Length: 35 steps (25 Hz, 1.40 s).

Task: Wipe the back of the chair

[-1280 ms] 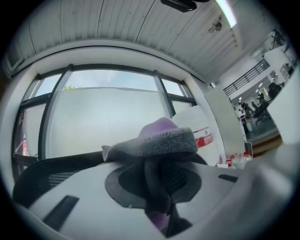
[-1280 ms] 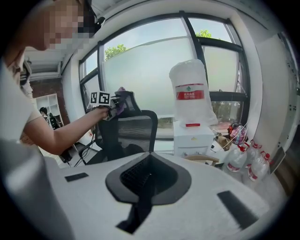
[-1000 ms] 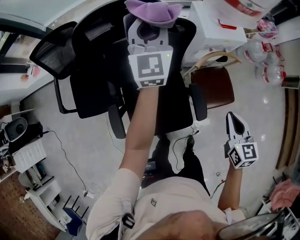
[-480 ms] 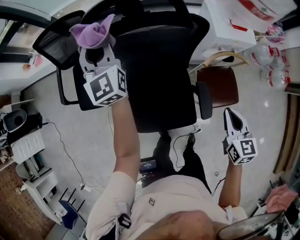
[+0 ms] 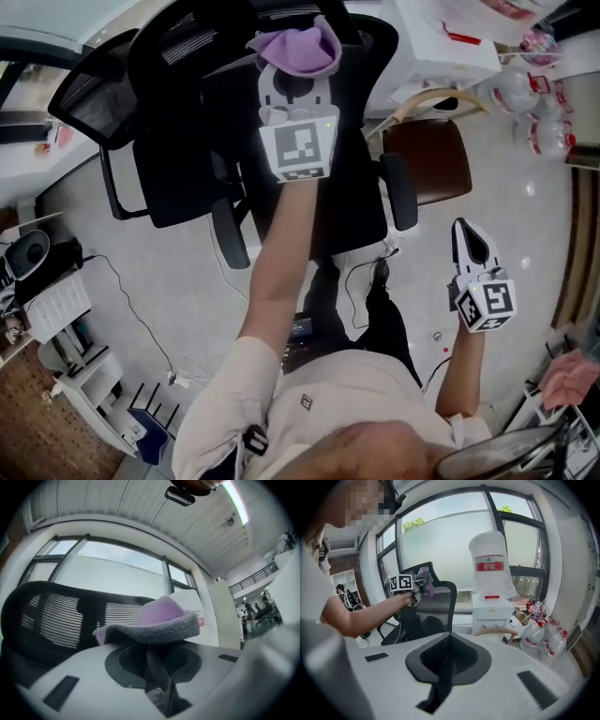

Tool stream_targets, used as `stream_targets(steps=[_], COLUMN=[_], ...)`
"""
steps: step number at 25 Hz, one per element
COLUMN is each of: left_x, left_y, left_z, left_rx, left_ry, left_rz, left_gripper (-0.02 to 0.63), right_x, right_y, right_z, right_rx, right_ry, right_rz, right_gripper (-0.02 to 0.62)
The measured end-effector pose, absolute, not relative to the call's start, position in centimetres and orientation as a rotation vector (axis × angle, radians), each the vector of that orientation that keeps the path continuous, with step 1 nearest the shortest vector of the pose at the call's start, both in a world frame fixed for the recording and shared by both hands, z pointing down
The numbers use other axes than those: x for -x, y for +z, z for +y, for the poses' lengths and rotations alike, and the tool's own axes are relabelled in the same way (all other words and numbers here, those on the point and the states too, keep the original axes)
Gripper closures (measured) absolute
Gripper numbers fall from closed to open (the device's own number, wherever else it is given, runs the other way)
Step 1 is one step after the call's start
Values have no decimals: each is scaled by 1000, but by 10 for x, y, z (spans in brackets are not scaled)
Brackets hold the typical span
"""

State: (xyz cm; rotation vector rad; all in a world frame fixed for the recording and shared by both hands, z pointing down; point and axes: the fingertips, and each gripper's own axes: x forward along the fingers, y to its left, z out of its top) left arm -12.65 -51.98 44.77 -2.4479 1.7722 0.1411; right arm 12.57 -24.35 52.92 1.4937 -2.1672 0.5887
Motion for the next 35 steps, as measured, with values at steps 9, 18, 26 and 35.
stream_targets(steps=[9,18,26,35], left_x=[132,321,262,100], left_y=[453,441,456,447], left_z=[-514,-474,-505,-525], left_rx=[2390,2036,2208,2453], left_ry=[187,115,105,236], left_rz=[1832,2140,2026,1837], left_gripper=[535,537,537,536], right_x=[-128,-82,-75,-133], right_y=[544,560,560,571], right_z=[-240,-254,-248,-223], right_rx=[-1486,-1364,-1368,-1479], right_ry=[609,607,618,672], right_rz=[-2157,-2219,-2202,-2125], right_gripper=[598,598,598,600])
